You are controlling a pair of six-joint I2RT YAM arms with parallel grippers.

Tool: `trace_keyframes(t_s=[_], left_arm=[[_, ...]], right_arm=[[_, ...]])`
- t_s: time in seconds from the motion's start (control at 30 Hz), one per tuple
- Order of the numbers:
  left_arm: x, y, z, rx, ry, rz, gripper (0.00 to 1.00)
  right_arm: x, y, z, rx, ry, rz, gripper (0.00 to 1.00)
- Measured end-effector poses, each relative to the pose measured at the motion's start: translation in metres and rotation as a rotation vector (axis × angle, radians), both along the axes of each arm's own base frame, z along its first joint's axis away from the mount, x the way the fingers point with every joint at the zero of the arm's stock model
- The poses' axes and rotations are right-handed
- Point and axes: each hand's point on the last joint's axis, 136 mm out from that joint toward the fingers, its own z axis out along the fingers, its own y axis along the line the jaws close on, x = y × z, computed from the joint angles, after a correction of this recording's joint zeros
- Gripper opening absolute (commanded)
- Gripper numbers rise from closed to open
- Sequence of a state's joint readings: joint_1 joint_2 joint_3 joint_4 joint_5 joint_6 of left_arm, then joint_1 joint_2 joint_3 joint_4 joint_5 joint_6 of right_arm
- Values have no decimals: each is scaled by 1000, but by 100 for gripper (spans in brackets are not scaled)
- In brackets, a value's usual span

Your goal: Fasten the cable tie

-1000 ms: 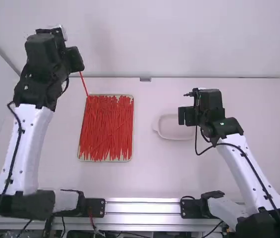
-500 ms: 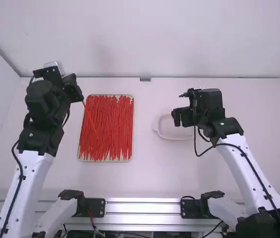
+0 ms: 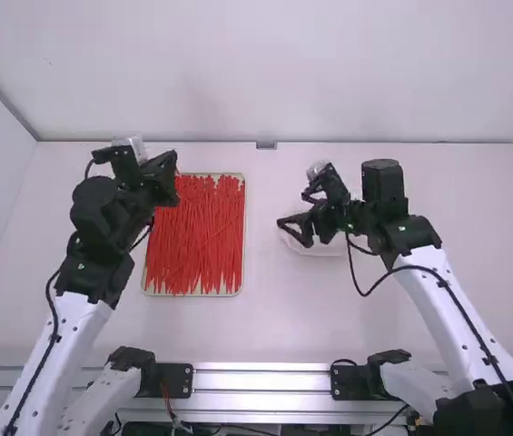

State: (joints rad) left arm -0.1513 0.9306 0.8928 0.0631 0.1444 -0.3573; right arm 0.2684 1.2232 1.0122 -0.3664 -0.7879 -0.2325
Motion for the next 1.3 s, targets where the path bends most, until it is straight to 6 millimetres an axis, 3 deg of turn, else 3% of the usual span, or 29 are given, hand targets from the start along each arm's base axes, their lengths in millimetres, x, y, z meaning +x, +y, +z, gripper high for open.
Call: trace_keyframes(t_s=[0.03,0.17,0.3,0.5,0.77,0.97,1.3], left_arm=[[1,-16,-2,-4,2,-49,1],[4,-42,-8,-12,14,-116,1],[10,-57,-17,-19,37,-148,1],[13,-67,-22,-41,53,-167,1],[7,-88,-3,-80,-28,-221,1],[8,-86,-3,-117,-52,-205,1],[5,-90,12,-183,-119,-235,1]], right_arm=[[-6,9,1,17,-14,44,98],[-22,30,3,46,-45,142,98],[-30,45,10,70,-81,192,98],[-17,53,20,77,-115,118,98],[6,62,44,145,-151,-31,99],[6,69,44,163,-124,-75,89],[4,82,43,151,-143,-107,89]])
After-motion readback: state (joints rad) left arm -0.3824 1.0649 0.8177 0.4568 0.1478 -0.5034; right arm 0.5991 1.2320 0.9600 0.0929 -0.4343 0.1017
